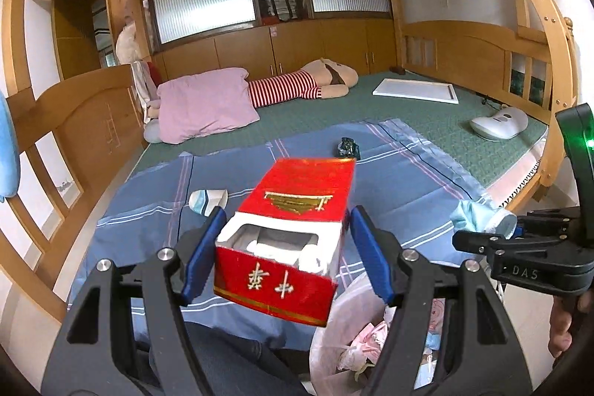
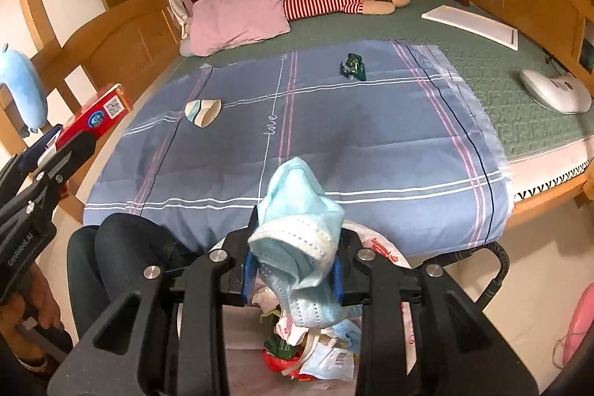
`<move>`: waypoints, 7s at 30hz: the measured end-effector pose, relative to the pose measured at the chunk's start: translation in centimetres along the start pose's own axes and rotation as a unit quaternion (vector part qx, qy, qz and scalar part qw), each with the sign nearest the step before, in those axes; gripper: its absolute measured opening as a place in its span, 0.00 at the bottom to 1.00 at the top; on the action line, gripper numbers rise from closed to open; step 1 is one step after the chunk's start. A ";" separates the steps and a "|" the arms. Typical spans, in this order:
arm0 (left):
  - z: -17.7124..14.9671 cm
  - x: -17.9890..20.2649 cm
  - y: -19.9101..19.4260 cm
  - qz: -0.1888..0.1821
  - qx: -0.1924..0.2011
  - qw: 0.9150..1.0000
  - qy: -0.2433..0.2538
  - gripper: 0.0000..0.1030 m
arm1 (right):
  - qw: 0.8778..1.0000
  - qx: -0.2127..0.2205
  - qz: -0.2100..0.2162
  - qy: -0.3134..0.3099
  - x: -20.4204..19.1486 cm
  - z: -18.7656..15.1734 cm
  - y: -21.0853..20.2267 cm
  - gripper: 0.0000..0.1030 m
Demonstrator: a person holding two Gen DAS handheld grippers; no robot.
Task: Collect trash
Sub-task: 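Carry the red box with the left tool while the right tool carries the mask over the bin bag, then drop the mask into the bin bag with the right tool while the left tool drops the red box, then grasp the white-and-teal paper cup with the left tool while the right tool moves to the green bag, then grasp the dark green snack bag with the right tool, then carry the green bag over the bin bag with the right tool while the left tool carries the cup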
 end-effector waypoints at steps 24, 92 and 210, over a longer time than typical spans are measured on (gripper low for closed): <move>-3.5 1.4 3.8 -0.157 -0.105 0.978 -0.088 0.61 | 0.995 -0.084 -0.024 0.051 3.3 -5.2 4.3 0.82; -7.1 -18.1 23.7 0.023 -0.183 0.956 -0.227 0.89 | 0.990 -0.084 -0.039 0.107 6.7 -3.0 7.3 0.82; 2.4 -0.1 -0.3 -0.086 0.015 0.995 -0.049 0.24 | 0.997 0.061 -0.050 0.011 1.8 3.4 -7.0 0.42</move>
Point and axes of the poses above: each gripper's, at about its wrist camera, not at the fingertips, and y roughly the way its jaws point, x to its right, z to its top, the point moved 9 cm from there along y, roughly the way its jaws point, and after that the axes turned 2 degrees about z, right-handed, at the moved point
